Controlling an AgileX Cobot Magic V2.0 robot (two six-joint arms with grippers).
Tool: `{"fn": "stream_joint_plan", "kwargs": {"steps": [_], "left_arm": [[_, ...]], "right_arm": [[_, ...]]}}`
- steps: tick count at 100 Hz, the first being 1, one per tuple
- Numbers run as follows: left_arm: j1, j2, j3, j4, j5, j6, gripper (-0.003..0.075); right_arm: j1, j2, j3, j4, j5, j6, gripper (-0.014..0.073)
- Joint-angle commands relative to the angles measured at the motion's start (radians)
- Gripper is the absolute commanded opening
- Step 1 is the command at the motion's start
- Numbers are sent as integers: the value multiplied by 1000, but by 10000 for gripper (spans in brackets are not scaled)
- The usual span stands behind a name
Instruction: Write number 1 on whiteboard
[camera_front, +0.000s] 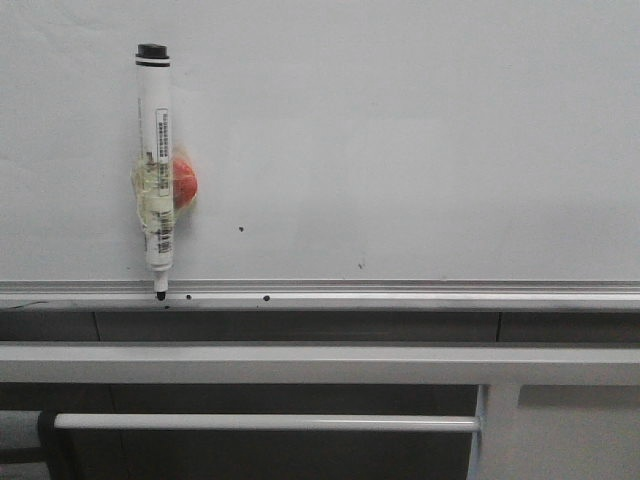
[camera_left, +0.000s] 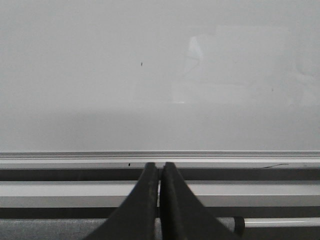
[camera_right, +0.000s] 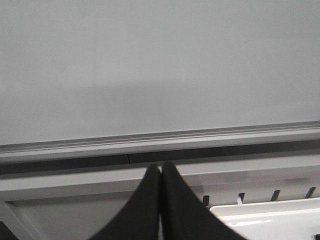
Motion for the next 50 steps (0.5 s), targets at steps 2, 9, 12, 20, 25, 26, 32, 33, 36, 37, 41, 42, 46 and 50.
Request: {"fn": "stream_joint_plan", "kwargs": {"steps": [2,9,12,20,25,26,32,33,36,37,41,42,46,50], "left_arm": [[-9,-21,5,-12,-80,-10,-20],[-9,-21,5,-12,-80,-10,-20],[-9,-21,5,-12,-80,-10,-20],[-9,-21,5,-12,-80,-10,-20],[-9,-21,5,-12,-82,-10,-20],[-9,-21,5,-12,-85,-10,-20],[-9,-21,5,-12,-113,-10,-20],[-9,-21,5,-12,-118,-10,-20],[-9,-21,5,-28,-161,-10,-20],[-9,-21,5,-43,-183,-10,-20],[-9,-21,5,-87,-239,-10,-20],[-9,-21,5,-96,-268,-10,-20],[-9,-21,5,-129,-357,-10,-20],[-9,-21,5,-139,-436,-10,-20]], "right_arm": [[-9,-12,26,-9,-16,-4,-53],[-9,-12,26,-9,-16,-4,-53],[-6,-12,26,-9,-14,-4,-53],[-6,-12,26,-9,-14,-4,-53],[-6,-12,26,-9,-14,-4,-53],[-6,-12,26,-9,-14,-4,-53],[-6,-12,26,-9,-14,-4,-53],[-6,-12,26,-9,-14,-4,-53],[-6,-12,26,-9,-14,-4,-53],[-6,-12,26,-9,-14,-4,-53],[-6,-12,26,-9,-14,-4,-53],[-6,-12,26,-9,-14,-4,-53],[-6,-12,26,-9,-14,-4,-53],[-6,-12,26,-9,-16,-4,-53]]}}
